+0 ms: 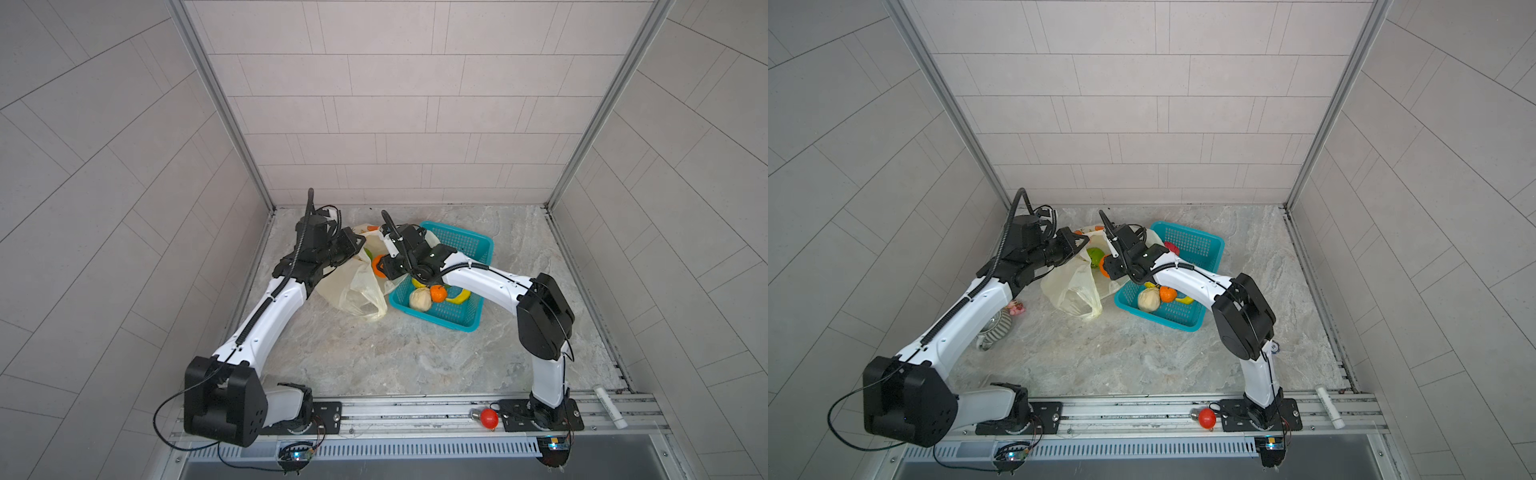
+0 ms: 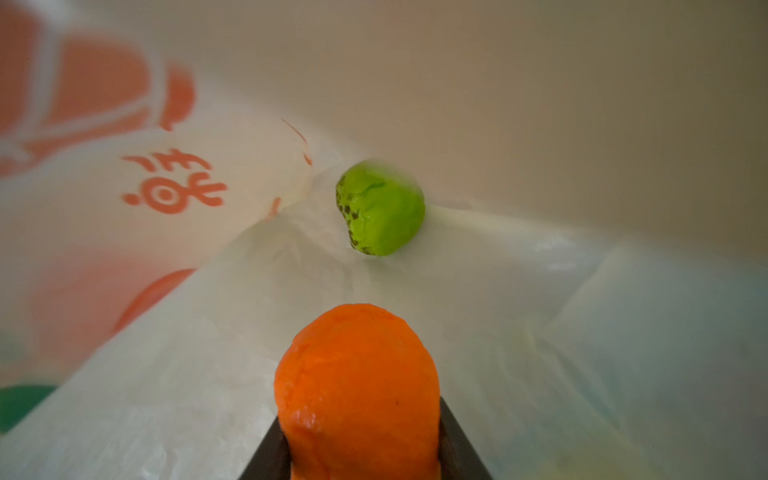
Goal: Place the fruits into the plastic bag
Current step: 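Move the tangerine into the bag and open the right gripper, then withdraw the right gripper and push the basket farther from the bag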
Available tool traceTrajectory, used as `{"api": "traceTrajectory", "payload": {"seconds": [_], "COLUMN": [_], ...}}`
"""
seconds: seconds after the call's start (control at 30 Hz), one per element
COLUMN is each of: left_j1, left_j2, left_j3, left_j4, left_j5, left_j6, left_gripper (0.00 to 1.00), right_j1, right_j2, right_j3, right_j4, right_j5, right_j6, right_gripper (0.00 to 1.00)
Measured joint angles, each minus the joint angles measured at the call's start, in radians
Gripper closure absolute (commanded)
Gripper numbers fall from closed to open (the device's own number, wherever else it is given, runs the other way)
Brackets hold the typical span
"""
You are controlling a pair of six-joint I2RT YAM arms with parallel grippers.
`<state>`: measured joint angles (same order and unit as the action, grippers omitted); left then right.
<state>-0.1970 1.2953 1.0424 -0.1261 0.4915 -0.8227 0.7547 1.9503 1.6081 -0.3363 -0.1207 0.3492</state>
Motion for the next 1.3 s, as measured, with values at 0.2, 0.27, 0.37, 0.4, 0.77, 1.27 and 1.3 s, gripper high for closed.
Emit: {"api": "traceTrajectory", "payload": {"seconds": [0.2,0.27,0.37,0.4,0.77,1.27,1.3], "left_j1": [-0.001,-0.001,-0.001,-0.001,-0.001,-0.001,-0.001], "left_j2": [0.0,0.0,0.0,0.0,0.001,0.003,0.004], "left_j3": [-0.005,-0.005,-0.005,-0.006,-0.02,-0.02,-0.02], "left_j4": [0.001,0.001,0.001,0.002,0.001,-0.003,-0.003], "left_j5": [0.001,0.001,0.001,0.001,0.0,-0.004,-0.005], "left_j6": [0.0,0.0,0.0,0.0,0.0,0.006,0.008], "left_gripper": [1.0,1.0,1.0,1.0,1.0,1.0,1.0], "right_j1": [-0.005,-0.006,-0.011,-0.012,-0.055,-0.044,-0.032], "right_j2": [0.0,0.0,0.0,0.0,-0.14,-0.448,-0.451], "right_j3": [0.0,0.0,-0.004,-0.006,-0.102,-0.418,-0.436], "right_j4": [-0.01,-0.012,-0.012,-0.012,-0.005,-0.036,-0.045], "right_j5": [0.029,0.04,0.055,0.06,0.06,-0.234,-0.232], "right_j6": [0.021,0.023,0.023,0.022,-0.014,-0.087,-0.092], "right_gripper": [0.35,0.33,0.3,0.3,0.31,0.33,0.33]}}
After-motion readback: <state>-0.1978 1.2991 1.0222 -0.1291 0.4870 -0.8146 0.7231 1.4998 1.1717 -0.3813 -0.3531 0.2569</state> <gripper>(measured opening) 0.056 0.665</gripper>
